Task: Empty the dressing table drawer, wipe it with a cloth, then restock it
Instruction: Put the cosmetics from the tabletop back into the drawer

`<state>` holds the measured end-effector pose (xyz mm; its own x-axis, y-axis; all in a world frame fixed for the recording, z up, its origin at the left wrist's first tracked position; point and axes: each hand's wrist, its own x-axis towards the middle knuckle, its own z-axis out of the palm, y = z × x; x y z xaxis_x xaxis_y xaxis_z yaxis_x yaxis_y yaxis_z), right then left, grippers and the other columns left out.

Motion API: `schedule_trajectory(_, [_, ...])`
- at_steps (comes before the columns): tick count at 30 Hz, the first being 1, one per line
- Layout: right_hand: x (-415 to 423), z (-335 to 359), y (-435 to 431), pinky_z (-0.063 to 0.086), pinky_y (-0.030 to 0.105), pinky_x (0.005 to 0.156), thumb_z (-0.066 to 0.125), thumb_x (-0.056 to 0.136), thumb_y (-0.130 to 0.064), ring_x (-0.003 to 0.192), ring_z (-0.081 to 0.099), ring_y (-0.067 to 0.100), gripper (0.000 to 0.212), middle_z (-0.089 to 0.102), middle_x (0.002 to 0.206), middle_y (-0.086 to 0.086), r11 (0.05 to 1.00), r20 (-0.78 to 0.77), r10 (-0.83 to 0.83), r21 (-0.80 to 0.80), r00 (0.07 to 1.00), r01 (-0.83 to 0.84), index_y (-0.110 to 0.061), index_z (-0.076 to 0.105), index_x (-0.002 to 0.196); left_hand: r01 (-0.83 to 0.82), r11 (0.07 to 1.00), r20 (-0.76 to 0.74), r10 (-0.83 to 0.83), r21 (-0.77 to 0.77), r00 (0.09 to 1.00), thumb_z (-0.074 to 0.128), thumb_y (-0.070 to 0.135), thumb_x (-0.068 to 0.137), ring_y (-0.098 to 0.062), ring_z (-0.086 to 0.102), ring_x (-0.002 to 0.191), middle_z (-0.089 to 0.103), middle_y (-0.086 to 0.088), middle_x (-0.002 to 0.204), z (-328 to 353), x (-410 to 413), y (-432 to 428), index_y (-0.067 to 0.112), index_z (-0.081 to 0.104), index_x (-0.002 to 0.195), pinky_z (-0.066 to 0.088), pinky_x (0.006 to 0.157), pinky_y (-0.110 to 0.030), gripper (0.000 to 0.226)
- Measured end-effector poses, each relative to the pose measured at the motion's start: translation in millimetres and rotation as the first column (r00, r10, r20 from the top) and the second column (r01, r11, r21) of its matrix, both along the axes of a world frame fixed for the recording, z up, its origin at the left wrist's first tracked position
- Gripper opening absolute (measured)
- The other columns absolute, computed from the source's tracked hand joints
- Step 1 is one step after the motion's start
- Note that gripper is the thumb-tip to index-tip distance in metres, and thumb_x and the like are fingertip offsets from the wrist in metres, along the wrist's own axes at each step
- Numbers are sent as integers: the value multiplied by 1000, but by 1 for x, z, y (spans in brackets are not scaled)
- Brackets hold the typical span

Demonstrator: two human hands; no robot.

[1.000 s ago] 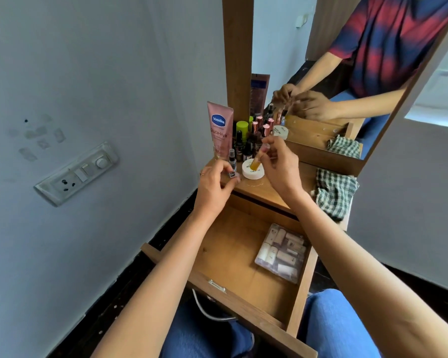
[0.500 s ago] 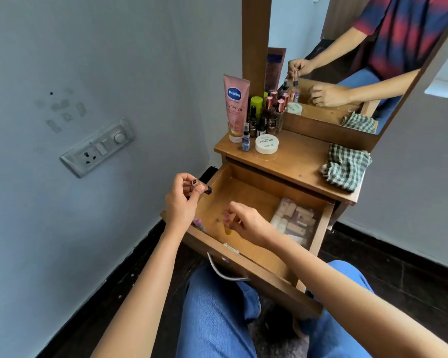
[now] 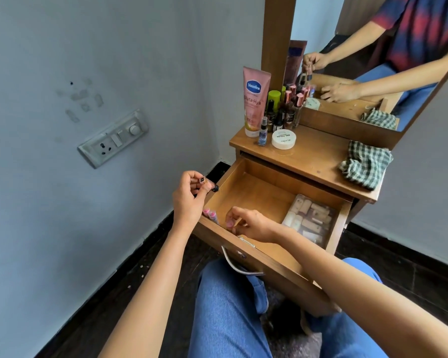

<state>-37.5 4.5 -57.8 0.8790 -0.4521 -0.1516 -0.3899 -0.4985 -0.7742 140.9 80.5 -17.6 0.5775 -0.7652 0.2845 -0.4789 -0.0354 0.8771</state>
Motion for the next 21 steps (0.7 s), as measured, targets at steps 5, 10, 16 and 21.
schedule_trajectory(5, [11, -7, 4, 53, 19, 79, 58, 90, 0, 95, 63, 12, 26, 64, 104, -1, 992, 23, -103, 83, 994, 100, -15, 56, 111, 4, 1000, -16, -3, 28, 1000, 68, 15, 86, -5, 60, 86, 63, 2, 97, 0, 0, 0, 14, 54, 105, 47, 60, -6, 23])
schedule_trajectory(10, [22, -12, 3, 52, 21, 82, 60, 90, -4, 95, 63, 13, 22, 66, 102, 0, 970, 52, -195, 155, 979, 185, -17, 59, 107, 40, 998, -12, -39, 53, 999, 69, 14, 85, -4, 60, 87, 63, 4, 95, 0, 0, 0, 16, 54, 102, 46, 64, -6, 23])
schedule_trajectory(16, [17, -12, 3, 51, 21, 83, 61, 89, -3, 98, 61, 14, 27, 63, 108, 0, 952, 62, -252, 193, 966, 236, -12, 57, 114, 98, 988, 38, -103, 122, 994, 71, 19, 84, 0, 60, 85, 63, 13, 90, 2, -2, 3, 21, 55, 99, 46, 68, -6, 22])
schedule_trajectory(21, [11, 7, 1, 50, 14, 77, 71, 84, -9, 97, 59, 7, 38, 59, 109, -6, 928, 261, -373, 90, 890, 362, -17, 57, 117, 177, 955, 136, -213, 236, 967, 72, 27, 82, -1, 61, 81, 65, 12, 89, 10, -9, 4, 26, 56, 94, 44, 59, -7, 20])
